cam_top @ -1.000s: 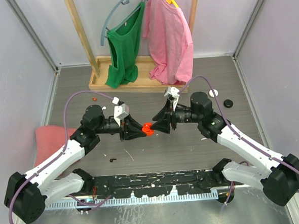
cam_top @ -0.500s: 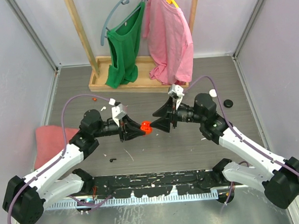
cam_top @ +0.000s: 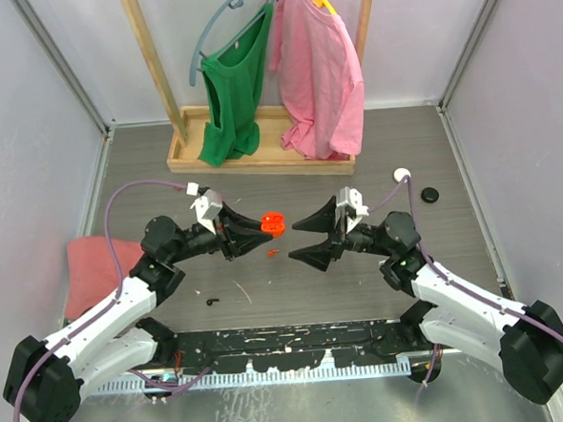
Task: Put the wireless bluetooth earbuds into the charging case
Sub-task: Pick up the earbud from the center of the board.
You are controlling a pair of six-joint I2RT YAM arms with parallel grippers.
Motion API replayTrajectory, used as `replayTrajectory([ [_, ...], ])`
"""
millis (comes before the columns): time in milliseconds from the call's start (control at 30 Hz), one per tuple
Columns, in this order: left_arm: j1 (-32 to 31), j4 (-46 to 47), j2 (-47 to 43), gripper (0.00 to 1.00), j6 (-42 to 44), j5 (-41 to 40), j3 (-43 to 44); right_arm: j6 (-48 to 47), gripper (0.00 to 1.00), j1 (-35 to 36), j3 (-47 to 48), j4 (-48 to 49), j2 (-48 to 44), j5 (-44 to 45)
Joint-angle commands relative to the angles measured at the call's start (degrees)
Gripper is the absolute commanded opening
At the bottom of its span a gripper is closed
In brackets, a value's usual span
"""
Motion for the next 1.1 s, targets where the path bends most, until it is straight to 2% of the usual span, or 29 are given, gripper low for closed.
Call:
replayTrajectory([
  [0, -0.2, 11.9, 0.0, 0.0, -3.5, 1.1, -0.2, 2.8, 0.75, -0.1, -3.6, 20.2, -0.5, 0.7],
  [267, -3.4, 14.1, 2.8, 0.0, -3.7, 3.5, 2.0, 5.1, 0.69, -0.1, -2.3, 24.4, 2.7, -0.1],
  [367, -4.5, 14.1, 3.7, 0.0, -2.9, 3.0, 2.7, 7.1, 0.59, -0.1, -1.7, 26.1, 4.2, -0.2],
  [433, -5.0, 14.2, 4.4, 0.0, -2.7, 3.0, 3.1, 8.4, 0.56, -0.1, -1.0, 26.1, 5.0, -0.7],
  [733, -6.1, 16.0, 5.1, 0.0, -2.2, 1.8, 3.5, 11.1, 0.53, -0.1, -1.1, 29.1, 6.8, -1.4],
  [1067, -6.3, 16.7, 3.5, 0.0, -1.8, 0.5, 2.7, 11.3, 0.59, -0.1, -2.9, 29.4, 6.6, 1.8],
])
